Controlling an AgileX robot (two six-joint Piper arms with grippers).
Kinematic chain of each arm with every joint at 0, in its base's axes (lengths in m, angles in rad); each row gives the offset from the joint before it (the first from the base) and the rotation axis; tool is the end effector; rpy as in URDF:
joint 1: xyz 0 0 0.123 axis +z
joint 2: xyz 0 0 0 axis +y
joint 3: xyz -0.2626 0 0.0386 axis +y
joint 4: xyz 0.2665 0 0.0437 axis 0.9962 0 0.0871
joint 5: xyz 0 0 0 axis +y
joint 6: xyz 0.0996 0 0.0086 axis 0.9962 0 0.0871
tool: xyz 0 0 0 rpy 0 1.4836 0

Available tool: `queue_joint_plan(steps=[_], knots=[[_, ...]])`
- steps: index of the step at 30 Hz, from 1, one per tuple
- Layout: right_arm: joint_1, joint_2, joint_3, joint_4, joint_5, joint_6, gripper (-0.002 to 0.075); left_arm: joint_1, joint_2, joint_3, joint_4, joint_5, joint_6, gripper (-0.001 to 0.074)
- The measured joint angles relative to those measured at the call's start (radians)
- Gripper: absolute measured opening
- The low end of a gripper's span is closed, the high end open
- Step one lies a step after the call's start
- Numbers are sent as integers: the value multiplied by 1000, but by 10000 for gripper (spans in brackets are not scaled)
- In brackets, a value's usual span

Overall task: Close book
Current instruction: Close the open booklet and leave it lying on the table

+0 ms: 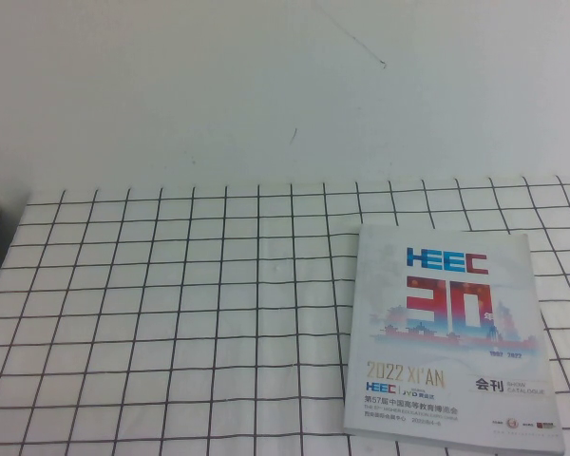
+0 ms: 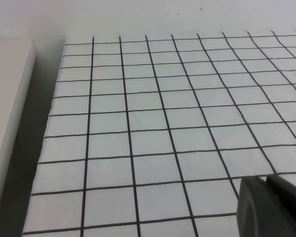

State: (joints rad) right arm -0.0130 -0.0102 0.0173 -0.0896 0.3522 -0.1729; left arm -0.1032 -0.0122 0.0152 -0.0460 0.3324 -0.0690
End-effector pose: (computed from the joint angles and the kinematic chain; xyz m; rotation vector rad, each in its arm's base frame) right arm 0.1000 -0.0044 0.1739 -0.2033 1.8358 -0.2172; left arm 0.0998 -0.0118 0.1767 0.0022 1.8218 -0.1662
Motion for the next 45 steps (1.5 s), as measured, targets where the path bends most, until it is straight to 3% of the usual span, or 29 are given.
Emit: queue_joint_plan(steps=[45], knots=[[-29,-2,0,15,2,36,-3,0,0,0,0,0,-2,-4]])
